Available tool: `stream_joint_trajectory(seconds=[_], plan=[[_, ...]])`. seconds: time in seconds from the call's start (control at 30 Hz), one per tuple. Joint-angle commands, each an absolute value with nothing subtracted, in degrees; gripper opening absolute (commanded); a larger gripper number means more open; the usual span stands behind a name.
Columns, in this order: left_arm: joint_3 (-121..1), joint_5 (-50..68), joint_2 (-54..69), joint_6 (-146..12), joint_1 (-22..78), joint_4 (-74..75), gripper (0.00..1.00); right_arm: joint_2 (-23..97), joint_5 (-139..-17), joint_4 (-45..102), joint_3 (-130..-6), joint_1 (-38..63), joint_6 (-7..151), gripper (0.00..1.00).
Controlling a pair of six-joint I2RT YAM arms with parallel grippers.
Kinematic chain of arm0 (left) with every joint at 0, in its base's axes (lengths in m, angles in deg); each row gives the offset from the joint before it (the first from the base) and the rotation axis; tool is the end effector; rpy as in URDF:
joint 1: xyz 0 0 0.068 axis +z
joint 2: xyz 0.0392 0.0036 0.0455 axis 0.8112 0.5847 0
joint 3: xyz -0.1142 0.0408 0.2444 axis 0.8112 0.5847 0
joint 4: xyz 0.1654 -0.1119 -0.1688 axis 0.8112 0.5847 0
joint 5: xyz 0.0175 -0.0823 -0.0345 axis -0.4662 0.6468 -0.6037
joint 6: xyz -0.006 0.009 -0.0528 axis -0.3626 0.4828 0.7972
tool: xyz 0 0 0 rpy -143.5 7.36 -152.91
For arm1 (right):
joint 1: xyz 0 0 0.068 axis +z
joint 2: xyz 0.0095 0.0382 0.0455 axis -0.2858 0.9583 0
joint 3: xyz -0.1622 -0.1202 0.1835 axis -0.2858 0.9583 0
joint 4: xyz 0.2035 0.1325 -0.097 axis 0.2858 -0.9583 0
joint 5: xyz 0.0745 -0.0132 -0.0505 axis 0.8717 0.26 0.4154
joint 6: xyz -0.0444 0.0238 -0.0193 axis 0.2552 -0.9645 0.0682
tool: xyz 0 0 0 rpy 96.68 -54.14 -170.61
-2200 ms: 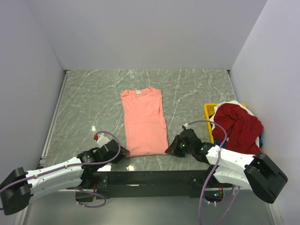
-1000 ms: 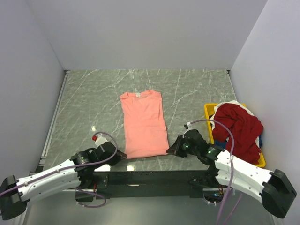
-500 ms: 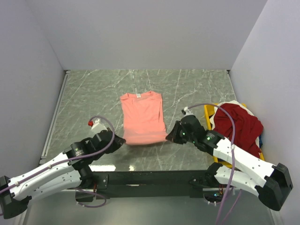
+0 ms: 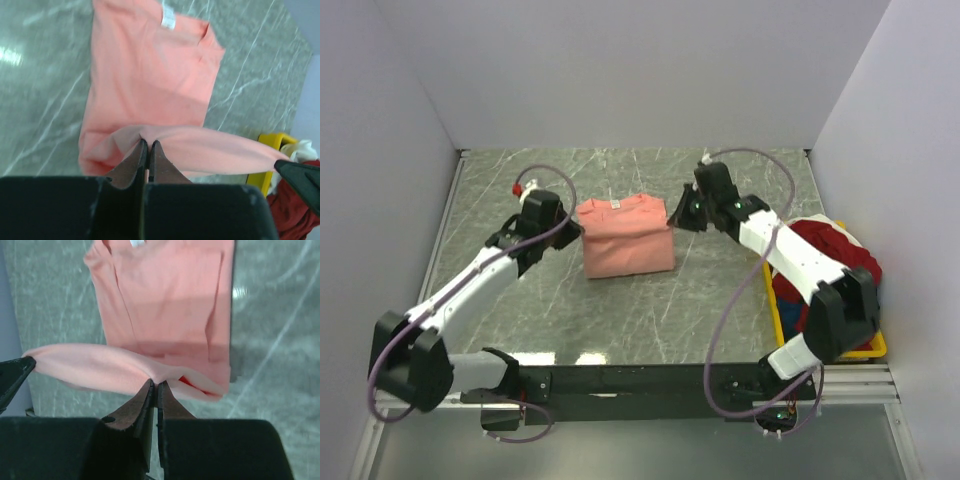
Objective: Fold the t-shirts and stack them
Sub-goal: Fold the tshirt
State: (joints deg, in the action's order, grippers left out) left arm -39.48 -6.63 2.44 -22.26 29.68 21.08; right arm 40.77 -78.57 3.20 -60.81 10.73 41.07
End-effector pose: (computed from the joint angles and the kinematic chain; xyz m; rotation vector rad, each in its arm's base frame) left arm 0.2469 -0.1078 0.2746 -0.6967 2.1760 -0.6293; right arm 0.2904 0.1550 0.2916 0.1547 2.4063 0.7019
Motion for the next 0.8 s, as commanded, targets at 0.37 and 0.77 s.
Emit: stream_joint_trajectory(seconds=[0.37,0.77], plan=[[-65.76,4.81,31.9,-28.11,43.23,16.6,0.0,80.45,-68.04,-5.27,-106.91,2.2,45.36,0.0],[-73.7,10.61,44.76,-30.49,50.08,13.88,0.75,91.23,-66.71,-6.69,-121.71,-0.96,48.43,0.57]])
